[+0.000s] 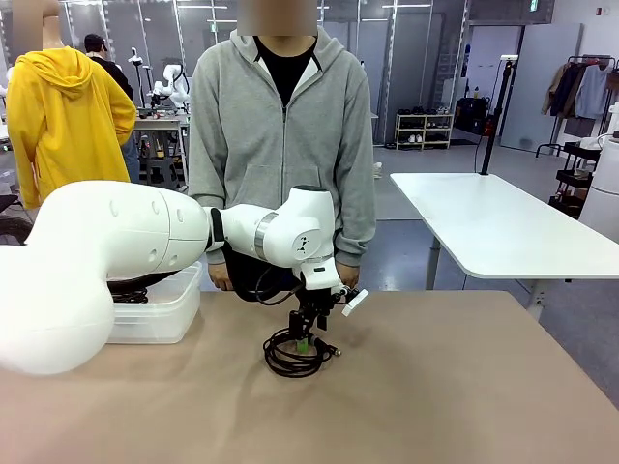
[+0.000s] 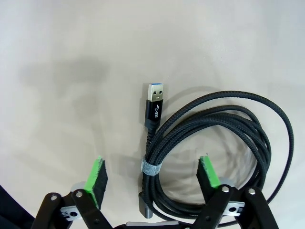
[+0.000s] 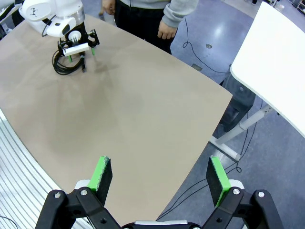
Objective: Organize and store the cables.
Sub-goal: Place the USB Extension Cable into the Organizing box.
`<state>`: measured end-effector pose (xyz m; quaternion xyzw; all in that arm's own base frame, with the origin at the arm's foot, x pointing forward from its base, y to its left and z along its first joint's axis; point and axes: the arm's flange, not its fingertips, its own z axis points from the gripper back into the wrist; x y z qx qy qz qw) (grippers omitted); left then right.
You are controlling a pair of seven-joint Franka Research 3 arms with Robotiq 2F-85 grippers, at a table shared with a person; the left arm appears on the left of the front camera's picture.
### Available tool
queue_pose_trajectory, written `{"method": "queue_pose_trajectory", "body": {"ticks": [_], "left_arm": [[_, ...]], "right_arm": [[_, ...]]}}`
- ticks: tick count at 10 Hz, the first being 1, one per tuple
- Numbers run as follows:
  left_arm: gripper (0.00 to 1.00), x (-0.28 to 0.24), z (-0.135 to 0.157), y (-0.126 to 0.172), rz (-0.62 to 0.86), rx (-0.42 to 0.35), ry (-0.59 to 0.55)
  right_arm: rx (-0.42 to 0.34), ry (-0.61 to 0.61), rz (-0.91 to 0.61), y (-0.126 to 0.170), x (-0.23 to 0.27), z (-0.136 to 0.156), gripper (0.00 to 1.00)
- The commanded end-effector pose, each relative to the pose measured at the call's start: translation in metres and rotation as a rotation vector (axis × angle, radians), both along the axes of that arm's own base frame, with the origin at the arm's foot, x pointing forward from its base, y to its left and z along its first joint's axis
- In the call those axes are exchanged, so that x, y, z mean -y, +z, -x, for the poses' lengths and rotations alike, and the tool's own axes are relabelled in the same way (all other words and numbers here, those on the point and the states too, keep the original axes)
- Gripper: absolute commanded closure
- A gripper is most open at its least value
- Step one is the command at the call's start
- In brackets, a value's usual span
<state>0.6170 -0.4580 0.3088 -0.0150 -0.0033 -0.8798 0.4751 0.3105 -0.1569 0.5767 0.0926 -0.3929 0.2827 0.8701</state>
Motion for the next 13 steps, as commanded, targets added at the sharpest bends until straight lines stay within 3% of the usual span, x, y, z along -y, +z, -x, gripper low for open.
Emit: {"method": "queue_pose_trajectory", "body": {"ticks": [1,2,4,5,7,13], "left_arm": [[0.6,0.002,-0.001,0.004,0.025,-0.016,-0.002],[1.0,0.002,-0.001,0.005,0.022,-0.014,0.0],[1.0,0.0,0.0,0.005,0.02,-0.011,-0.002],[0.85,0.0,0.0,0.006,0.019,-0.011,-0.002],[1.0,0.002,-0.001,0.01,0.012,-0.011,-0.006],[1.0,0.004,-0.003,0.023,0.037,-0.011,0.012]], "right_arm": [[-0.007,0.004,0.002,0.0,0.0,0.0,0.0],[-0.007,0.004,0.002,0.0,0.0,0.0,0.0],[-0.007,0.004,0.002,0.0,0.0,0.0,0.0],[-0.007,0.004,0.002,0.0,0.0,0.0,0.0],[-0.007,0.004,0.002,0.0,0.0,0.0,0.0],[-0.007,0.004,0.002,0.0,0.0,0.0,0.0]]}}
